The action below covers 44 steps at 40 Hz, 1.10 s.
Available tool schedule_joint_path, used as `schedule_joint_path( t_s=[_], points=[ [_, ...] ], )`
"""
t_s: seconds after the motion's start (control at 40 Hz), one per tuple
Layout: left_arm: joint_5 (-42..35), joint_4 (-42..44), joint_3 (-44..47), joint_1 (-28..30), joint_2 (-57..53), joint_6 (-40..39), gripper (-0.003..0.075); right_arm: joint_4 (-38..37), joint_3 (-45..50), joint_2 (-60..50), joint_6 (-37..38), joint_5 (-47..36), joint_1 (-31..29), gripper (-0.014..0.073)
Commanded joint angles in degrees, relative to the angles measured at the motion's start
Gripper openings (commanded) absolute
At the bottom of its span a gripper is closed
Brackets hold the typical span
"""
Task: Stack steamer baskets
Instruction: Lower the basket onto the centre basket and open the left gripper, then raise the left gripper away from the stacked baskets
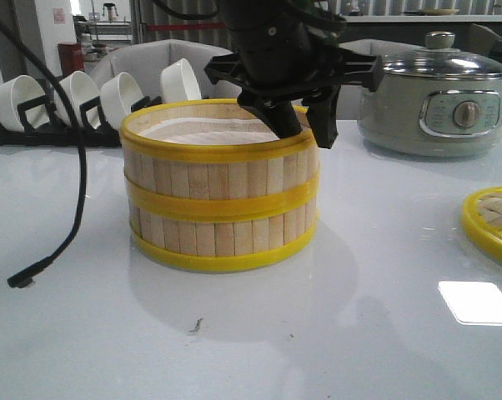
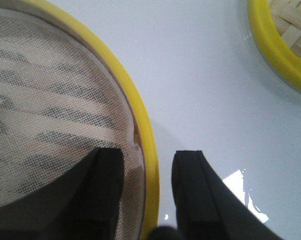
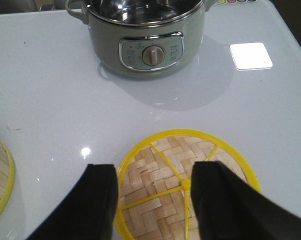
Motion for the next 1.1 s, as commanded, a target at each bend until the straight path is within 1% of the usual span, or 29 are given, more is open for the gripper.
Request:
schedule_joint_path(
  t_s=[0.0, 0.17, 0.38, 0.42, 0.5, 0.55, 0.57, 0.6, 0.62, 0.65, 0.75, 0.85, 0.88, 1.0, 1.02, 1.07],
  points=[
    [-3.18, 0.63, -2.02, -0.43, -3.54, 0.31, 0.0351, -0.75, -2.08, -0.63, -0.37, -4.15, -0.01, 0.0443],
    [-1.3, 4.84, -4.87, -0.43, -5.01, -0.26, 0.0351, -0.75, -2.08, -0.63, -0.37, -4.15, -0.01, 0.0443],
    [3.46, 13.25, -11.84, -0.43, -6.92, -2.37, 0.0349, -0.75, -2.08, -0.63, -0.37, -4.15, -0.01, 0.0443],
    [4.9, 15.47, -13.56, -0.31, -7.48, -3.47, 0.0334, -0.75, -2.08, -0.63, -0.37, -4.15, -0.01, 0.0443],
    [5.81, 18.32, -15.21, 0.29, -8.63, -4.58, 0.0246, -0.75, -2.08, -0.63, -0.37, -4.15, -0.01, 0.0443],
    [5.18, 19.37, -15.7, 1.01, -10.04, -4.77, 0.0143, -0.75, -2.08, -0.63, -0.37, -4.15, -0.01, 0.0443],
    [4.61, 19.5, -15.7, 1.58, -11.01, -4.85, 0.0078, -0.75, -2.08, -0.63, -0.37, -4.15, -0.01, 0.0443],
    [3.9, 19.5, -15.7, 2.13, -11.68, -4.99, 0.0077, -0.75, -2.08, -0.63, -0.37, -4.15, -0.01, 0.0443],
    [3.5, 19.6, -15.7, 2.97, -12.72, -5.62, 0.0101, -0.75, -2.08, -0.63, -0.37, -4.15, -0.01, 0.0443],
    [3.18, 19.6, -15.7, 3.68, -13.47, -6.81, 0.0104, -0.75, -2.08, -0.63, -0.37, -4.15, -0.01, 0.0443],
    [2.49, 19.6, -15.7, 7.91, -17.15, -9.33, 0.0087, -0.75, -2.08, -0.63, -0.37, -4.1, -0.01, 0.0443],
    [2.49, 19.6, -14.99, 12.75, -20.83, -9.39, 0.0086, -0.75, -2.08, -0.63, -0.37, -3.99, -0.01, 0.0443],
    [2.49, 19.6, -14.68, 14.89, -22.33, -9.39, 0.0086, -0.75, -2.08, -0.63, -0.37, -3.97, -0.01, 0.0443],
    [2.4, 19.5, -10.49, 23.17, -27.88, -9.39, 0.0087, -0.75, -2.08, -0.63, -0.37, -3.73, -0.01, 0.0443],
    [2.24, 19.38, -9.01, 24.1, -28.91, -9.39, 0.0087, -0.75, -2.08, -0.63, -0.37, -3.73, -0.01, 0.0443],
    [1.45, 19.25, -5.22, 28.08, -32.2, -9.39, 0.0086, -0.75, -2.08, -0.63, -0.37, -3.73, -0.01, 0.0443]
  ],
)
